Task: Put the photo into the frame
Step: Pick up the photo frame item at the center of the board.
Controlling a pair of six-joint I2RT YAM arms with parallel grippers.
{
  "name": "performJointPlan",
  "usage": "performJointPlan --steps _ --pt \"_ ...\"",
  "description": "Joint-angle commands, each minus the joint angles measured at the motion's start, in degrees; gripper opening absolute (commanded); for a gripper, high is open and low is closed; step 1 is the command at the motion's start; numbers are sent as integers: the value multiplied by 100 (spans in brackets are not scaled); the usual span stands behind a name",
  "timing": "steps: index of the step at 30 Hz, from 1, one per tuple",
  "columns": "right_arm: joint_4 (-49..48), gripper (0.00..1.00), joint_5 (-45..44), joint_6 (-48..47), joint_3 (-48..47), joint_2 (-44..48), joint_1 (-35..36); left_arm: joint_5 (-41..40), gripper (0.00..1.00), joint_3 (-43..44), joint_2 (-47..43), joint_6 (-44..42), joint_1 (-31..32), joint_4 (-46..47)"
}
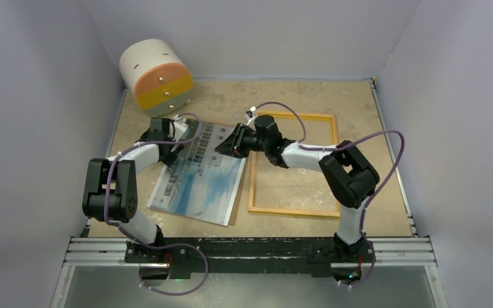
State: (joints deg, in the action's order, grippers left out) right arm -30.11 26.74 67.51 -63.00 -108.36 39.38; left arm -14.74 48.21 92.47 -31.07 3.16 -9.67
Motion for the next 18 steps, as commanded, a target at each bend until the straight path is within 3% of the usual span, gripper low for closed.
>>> performJointPlan --steps 1,5,12,18 --pt "19 20 57 -116 -73 339 -17 795 95 -62 271 174 132 -872" --pt "1019 0 84 -794 -352 633 -291 736 98 511 108 37 -148 -1265" --pt "2583 0 1443 -1961 -1167 1084 -1463 1026 100 2104 -310 2 15 -2409" --pt "4642 0 837 -3095 -1631 1819 -2726 1114 100 2652 56 407 1155 -2555"
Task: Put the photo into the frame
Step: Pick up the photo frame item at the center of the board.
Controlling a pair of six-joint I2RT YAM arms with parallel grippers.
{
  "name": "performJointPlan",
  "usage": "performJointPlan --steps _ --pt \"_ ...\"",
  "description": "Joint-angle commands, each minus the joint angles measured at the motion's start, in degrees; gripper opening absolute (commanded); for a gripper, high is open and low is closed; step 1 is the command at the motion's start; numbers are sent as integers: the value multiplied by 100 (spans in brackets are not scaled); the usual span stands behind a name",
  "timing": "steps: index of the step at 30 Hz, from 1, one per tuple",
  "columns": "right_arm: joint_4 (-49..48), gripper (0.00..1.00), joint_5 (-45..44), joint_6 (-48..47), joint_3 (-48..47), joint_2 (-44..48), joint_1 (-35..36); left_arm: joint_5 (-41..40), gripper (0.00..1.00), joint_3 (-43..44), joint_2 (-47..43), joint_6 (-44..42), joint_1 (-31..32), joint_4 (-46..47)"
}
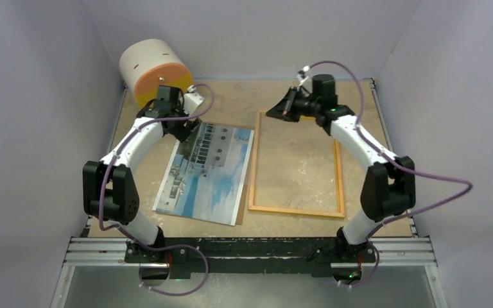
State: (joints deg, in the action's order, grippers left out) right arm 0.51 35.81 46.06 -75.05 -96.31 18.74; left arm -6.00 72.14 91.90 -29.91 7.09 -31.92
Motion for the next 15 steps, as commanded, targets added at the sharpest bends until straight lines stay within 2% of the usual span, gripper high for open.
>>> performJointPlan --steps 1,4,8,15 --pt "1904 0 -221 -1018 -486 728 -933 224 100 276 215 372 1018 -226" --pt "2499 0 -775 -1209 -754 1083 -1627 662 100 555 619 695 1604 -16" --pt "3321 0 -2025 -1510 -1470 1303 -1856 1557 100 1258 1318 1033 2090 -47" --pt "3944 0 -2985 -1763 -2307 1430 -1973 1624 100 2353 2464 1394 2824 87"
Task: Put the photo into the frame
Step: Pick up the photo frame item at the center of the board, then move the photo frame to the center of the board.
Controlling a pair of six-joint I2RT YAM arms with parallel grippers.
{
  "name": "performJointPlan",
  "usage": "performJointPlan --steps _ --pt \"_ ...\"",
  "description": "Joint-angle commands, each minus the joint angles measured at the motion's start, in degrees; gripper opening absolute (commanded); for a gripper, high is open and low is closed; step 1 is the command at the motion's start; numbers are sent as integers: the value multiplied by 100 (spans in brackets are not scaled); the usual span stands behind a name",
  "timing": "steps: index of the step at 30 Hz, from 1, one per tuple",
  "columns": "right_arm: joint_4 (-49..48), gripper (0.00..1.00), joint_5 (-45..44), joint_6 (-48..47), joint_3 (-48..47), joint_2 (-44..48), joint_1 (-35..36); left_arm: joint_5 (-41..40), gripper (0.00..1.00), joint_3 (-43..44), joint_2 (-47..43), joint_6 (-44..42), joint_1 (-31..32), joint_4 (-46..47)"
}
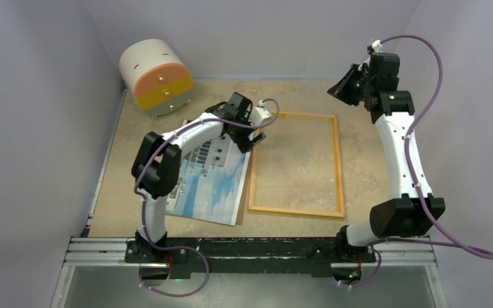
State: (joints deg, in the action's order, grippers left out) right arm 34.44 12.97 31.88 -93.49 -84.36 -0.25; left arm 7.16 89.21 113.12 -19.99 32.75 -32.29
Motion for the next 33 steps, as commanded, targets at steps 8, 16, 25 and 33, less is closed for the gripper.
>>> performJointPlan --steps 8,16,25,33 --pt "685 0 -641 -458 -637 165 -186 424 94 802 829 557 451 120" --pt "702 0 -513 -461 -680 97 -186 28 83 243 910 295 583 224" --pt "592 0 12 -326 -604 -49 -186 -703 83 -1025 474 -364 583 635" --pt "603 0 333 -409 -602 -194 -186 -872 85 -1771 78 -431 579 837"
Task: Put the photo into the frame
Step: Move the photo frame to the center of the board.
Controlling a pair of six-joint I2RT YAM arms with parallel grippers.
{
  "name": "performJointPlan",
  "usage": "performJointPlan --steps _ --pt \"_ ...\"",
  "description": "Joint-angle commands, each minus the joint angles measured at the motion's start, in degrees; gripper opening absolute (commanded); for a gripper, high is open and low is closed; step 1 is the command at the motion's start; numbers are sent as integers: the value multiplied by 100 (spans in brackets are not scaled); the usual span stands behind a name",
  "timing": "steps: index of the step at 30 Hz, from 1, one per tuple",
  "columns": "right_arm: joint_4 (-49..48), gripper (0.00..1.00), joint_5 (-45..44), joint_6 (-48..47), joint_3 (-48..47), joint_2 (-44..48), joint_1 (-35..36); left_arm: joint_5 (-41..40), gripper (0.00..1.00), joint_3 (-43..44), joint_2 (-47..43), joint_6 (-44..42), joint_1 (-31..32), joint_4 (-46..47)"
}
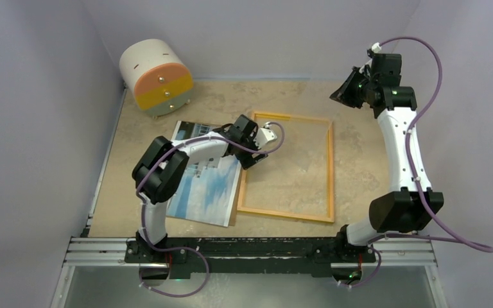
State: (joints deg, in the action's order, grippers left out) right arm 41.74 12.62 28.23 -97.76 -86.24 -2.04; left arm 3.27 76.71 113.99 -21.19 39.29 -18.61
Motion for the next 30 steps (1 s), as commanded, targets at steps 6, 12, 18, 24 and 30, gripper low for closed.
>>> performJointPlan --steps 6,12,18,24,30 --pt "-188 0 724 -33 -132 -20 2 -559 87 -862 -238 -332 -258 -447" --pt "-166 0 902 -32 -116 -69 40 -163 99 -533 -766 18 -378 -760" --pt "-160 0 1239 83 -218 -54 161 863 100 605 -1462 299 -618 -1557" --pt "-468 0 2258 511 -98 115 722 1744 100 1617 -1783 611 -1790 -1960" --pt "-2031 0 3865 1751 972 525 769 1192 100 1482 -1968 363 -2848 -1674"
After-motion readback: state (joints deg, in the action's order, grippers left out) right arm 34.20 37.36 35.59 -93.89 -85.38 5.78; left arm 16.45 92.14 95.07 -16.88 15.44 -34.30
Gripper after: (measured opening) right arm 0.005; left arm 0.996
